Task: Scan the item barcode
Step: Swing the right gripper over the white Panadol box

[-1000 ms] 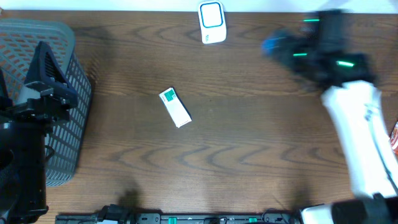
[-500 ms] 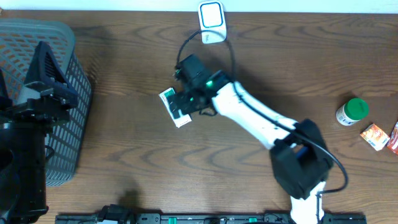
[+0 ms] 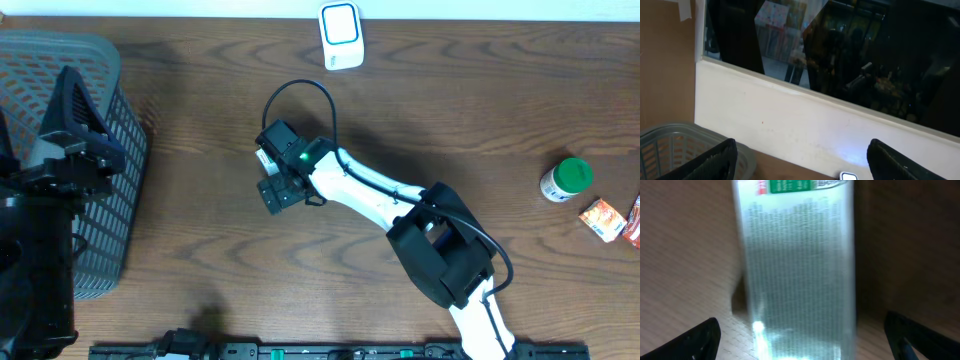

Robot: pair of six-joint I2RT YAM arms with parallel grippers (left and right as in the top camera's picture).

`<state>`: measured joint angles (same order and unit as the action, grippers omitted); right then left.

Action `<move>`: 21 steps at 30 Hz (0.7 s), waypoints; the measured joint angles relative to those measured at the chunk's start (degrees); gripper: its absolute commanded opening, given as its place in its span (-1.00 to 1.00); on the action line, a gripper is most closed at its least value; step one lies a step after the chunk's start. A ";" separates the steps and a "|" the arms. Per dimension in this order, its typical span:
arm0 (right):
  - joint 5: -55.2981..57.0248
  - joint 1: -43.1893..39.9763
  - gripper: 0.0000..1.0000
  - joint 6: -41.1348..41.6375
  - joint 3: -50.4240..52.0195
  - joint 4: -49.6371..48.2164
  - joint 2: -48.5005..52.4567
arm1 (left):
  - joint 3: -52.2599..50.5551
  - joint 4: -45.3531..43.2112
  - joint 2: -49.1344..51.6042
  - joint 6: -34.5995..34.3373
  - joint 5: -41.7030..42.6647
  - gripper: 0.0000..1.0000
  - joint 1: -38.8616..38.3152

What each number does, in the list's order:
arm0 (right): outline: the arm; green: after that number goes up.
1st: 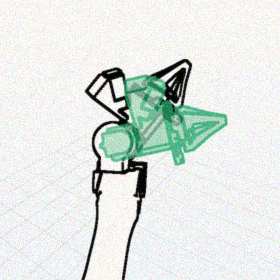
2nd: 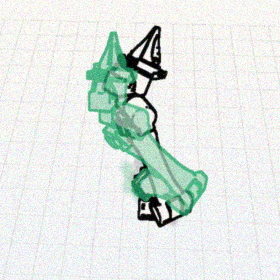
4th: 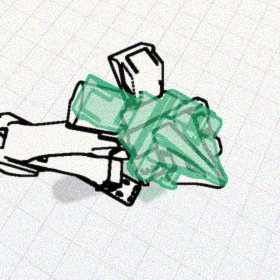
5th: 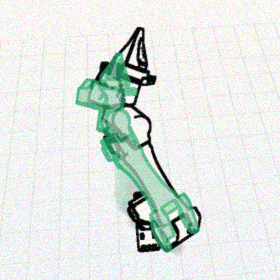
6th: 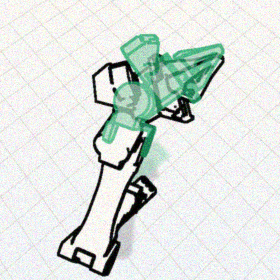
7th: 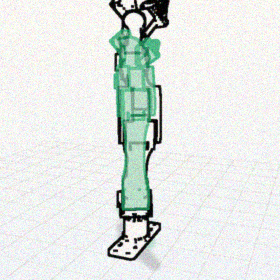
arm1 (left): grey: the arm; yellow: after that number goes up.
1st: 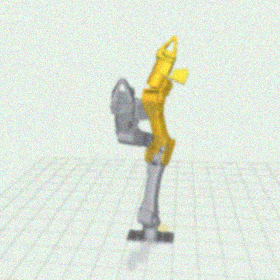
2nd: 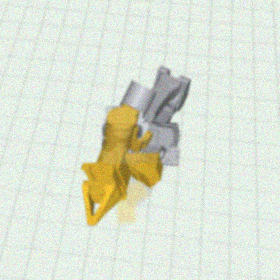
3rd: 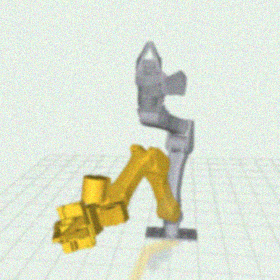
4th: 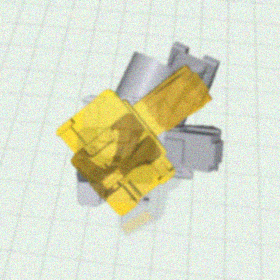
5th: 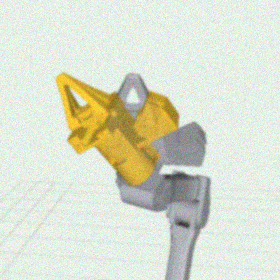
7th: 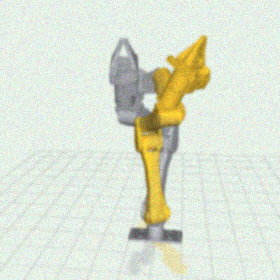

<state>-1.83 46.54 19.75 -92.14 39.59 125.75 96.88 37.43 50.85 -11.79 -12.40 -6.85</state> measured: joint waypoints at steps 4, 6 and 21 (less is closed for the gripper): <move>0.35 0.13 0.83 0.02 0.00 -0.02 0.00 | 0.00 0.00 0.00 0.00 0.02 0.66 0.00; 0.79 0.13 0.67 0.09 0.00 0.04 0.04 | 0.00 0.02 0.00 0.00 0.02 0.67 0.00; 12.02 0.11 0.26 -0.70 -0.74 13.84 -0.02 | 0.00 0.02 0.00 0.00 0.02 0.67 0.00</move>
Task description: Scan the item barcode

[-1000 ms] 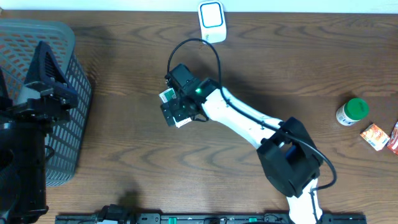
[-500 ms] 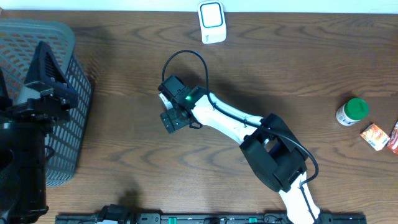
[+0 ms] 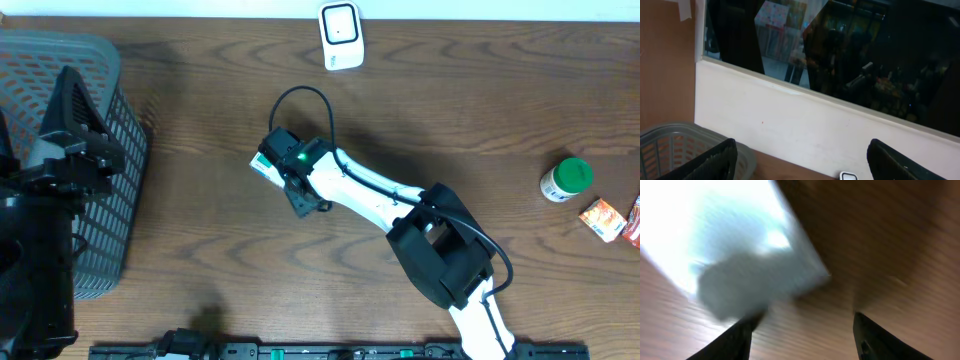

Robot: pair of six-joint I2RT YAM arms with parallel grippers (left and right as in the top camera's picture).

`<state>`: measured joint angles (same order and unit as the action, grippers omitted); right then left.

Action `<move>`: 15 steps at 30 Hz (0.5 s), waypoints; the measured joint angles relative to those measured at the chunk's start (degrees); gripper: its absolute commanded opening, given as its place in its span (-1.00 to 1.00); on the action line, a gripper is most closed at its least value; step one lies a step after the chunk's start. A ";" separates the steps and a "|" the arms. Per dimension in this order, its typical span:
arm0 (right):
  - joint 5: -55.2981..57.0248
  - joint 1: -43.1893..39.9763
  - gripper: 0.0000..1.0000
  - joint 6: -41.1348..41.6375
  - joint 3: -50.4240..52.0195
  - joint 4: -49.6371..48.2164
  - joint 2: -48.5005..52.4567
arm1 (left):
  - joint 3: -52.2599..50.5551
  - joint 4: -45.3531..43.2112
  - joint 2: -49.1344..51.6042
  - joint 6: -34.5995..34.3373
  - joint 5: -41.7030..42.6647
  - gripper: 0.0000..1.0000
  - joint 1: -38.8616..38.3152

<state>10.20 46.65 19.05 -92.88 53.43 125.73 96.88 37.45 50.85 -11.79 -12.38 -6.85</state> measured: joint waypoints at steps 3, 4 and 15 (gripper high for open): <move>6.75 -0.07 0.29 2.75 -0.02 5.16 -0.02 | 0.00 -0.02 0.00 0.00 0.00 0.66 0.00; 8.00 -0.13 0.21 3.37 -0.02 6.12 0.00 | 0.00 0.00 0.00 0.00 0.00 0.67 0.00; 1.07 -0.24 -0.80 7.87 -13.46 7.26 -0.57 | 0.00 0.00 0.00 0.00 0.00 0.66 0.00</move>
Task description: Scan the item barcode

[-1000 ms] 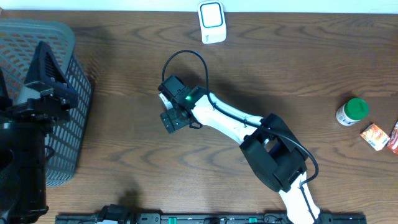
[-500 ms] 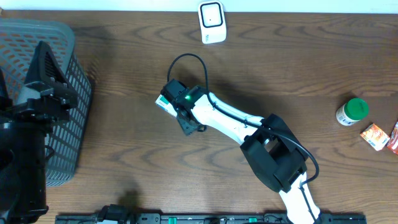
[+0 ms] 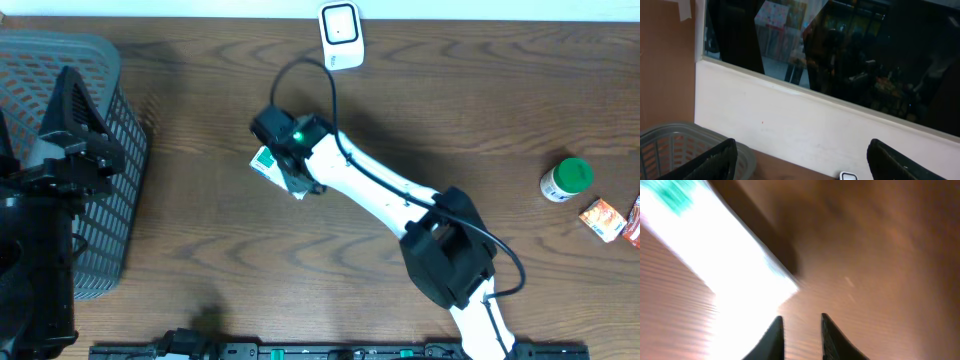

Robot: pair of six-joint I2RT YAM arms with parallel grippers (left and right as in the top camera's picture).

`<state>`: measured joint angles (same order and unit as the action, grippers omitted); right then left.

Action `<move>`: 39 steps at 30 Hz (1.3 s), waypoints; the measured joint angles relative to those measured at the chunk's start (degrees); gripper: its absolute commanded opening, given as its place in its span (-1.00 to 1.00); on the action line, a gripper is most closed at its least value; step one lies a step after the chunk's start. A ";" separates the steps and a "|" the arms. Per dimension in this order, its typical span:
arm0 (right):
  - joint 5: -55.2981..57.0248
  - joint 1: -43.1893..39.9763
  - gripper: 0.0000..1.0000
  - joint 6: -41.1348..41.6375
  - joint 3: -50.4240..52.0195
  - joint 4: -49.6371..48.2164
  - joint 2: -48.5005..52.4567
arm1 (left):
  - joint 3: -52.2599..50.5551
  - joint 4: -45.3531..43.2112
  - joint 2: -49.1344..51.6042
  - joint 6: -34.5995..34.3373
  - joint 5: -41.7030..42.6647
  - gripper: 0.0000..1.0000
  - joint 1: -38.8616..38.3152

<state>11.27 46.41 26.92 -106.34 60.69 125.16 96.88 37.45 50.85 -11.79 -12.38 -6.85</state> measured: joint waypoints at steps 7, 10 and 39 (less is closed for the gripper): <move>-3.39 -0.72 -0.98 2.86 -2.78 -11.69 -1.57 | 0.00 0.00 0.00 0.00 0.00 0.66 0.00; -3.93 -1.75 -0.98 4.07 -2.78 -16.81 -0.68 | 0.00 0.00 0.00 0.00 0.00 0.66 0.00; -23.69 -5.01 -0.98 9.60 -2.75 -26.03 11.85 | 0.00 0.02 0.00 0.00 0.00 0.66 0.00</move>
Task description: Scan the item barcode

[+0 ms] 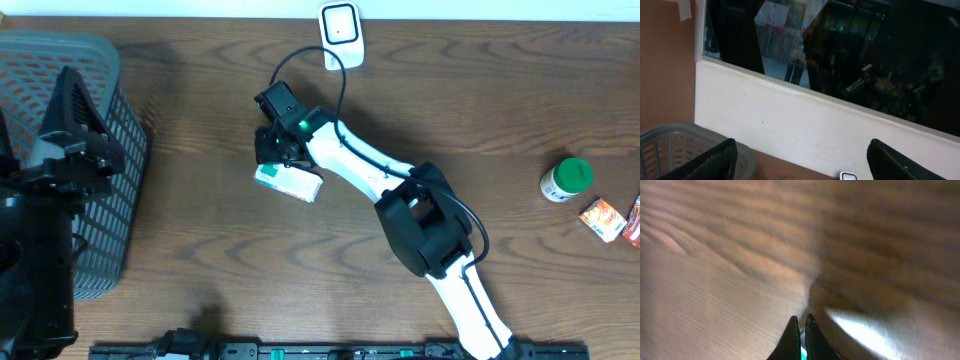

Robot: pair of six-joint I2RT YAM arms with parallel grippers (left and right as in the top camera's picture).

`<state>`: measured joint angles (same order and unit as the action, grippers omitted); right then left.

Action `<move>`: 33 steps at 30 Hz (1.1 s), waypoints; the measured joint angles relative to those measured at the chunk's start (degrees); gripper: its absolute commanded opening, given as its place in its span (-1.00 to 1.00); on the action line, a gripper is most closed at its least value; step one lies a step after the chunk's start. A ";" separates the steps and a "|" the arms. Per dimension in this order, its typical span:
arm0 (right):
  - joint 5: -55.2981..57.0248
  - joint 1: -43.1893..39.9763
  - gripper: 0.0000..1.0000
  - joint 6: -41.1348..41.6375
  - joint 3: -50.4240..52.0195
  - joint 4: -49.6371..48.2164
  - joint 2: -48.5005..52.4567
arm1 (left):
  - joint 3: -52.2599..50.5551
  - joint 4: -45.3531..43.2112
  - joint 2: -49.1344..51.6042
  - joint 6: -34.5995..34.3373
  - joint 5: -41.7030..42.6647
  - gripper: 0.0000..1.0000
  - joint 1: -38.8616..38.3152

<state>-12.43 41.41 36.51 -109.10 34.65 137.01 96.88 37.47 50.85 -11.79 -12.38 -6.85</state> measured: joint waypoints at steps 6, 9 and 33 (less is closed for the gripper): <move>-2.60 0.07 -0.98 -6.71 0.00 4.98 0.00 | 0.00 -0.02 0.00 0.00 -0.02 0.66 0.00; -6.88 0.07 -0.98 -13.49 0.00 8.85 0.00 | 0.00 0.00 0.00 0.00 0.00 0.67 0.00; -1.64 0.15 -0.98 -36.48 -0.28 38.97 -12.31 | 0.00 -0.04 0.00 0.00 0.00 0.66 0.00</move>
<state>-14.06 41.56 0.03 -109.38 73.63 124.70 96.88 37.43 50.85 -11.79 -12.38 -6.85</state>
